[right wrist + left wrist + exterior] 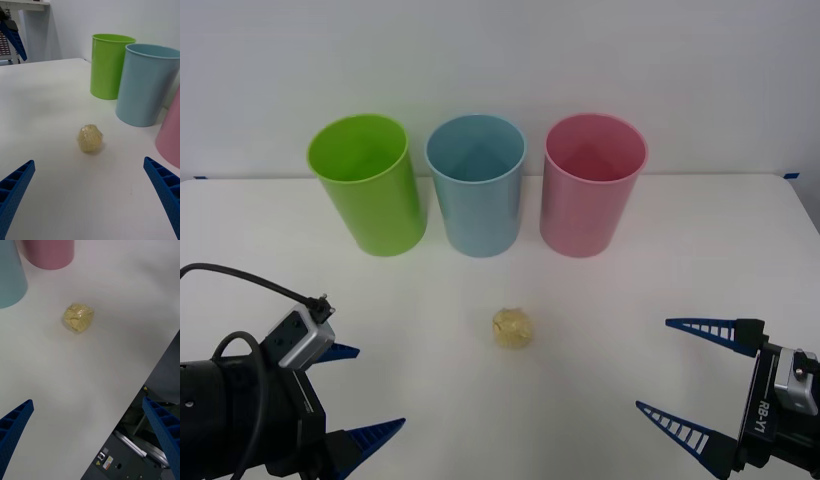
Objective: Put cans in the blue bin and PET bottles in the pink bin and trash in the green bin.
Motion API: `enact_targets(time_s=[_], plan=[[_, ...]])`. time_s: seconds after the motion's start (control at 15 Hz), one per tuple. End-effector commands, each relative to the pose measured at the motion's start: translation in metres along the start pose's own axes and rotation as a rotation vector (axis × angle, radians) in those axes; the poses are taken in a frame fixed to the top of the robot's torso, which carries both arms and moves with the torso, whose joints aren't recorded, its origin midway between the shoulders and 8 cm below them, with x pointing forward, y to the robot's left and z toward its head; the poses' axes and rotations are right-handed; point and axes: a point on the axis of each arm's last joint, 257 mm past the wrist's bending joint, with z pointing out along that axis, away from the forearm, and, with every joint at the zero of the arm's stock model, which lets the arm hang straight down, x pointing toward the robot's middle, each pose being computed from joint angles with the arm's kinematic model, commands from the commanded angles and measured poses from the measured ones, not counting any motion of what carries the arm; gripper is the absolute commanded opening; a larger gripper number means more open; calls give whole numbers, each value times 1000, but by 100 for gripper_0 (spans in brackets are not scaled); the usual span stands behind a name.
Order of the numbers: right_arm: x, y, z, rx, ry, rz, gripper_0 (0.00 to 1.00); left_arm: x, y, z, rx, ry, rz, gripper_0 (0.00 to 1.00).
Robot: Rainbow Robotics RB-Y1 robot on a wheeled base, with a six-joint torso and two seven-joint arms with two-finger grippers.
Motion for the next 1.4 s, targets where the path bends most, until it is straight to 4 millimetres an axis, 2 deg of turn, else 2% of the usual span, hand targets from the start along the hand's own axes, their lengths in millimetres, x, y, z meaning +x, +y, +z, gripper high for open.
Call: enact_targets(time_s=[0.07, 0.27, 0.6, 0.87, 1.07, 1.2, 1.27, 1.4], plan=[[0, 0, 0, 0, 0, 0, 100, 0, -2, 5, 14, 86, 4, 100], [0, 0, 0, 0, 0, 0, 100, -7, 0, 20, 33, 129, 37, 100], [0, 0, 0, 0, 0, 0, 100, -36, 23, 63, 39, 146, 95, 100], [0, 0, 0, 0, 0, 0, 100, -46, 32, 68, 16, 205, 137, 100], [0, 0, 0, 0, 0, 0, 100, -44, 27, 68, 13, 274, 173, 100], [0, 0, 0, 0, 0, 0, 100, -45, 15, 73, 32, 299, 161, 100], [0, 0, 0, 0, 0, 0, 100, -49, 13, 78, 35, 299, 159, 100], [0, 0, 0, 0, 0, 0, 100, -63, 17, 104, 11, 301, 197, 100]])
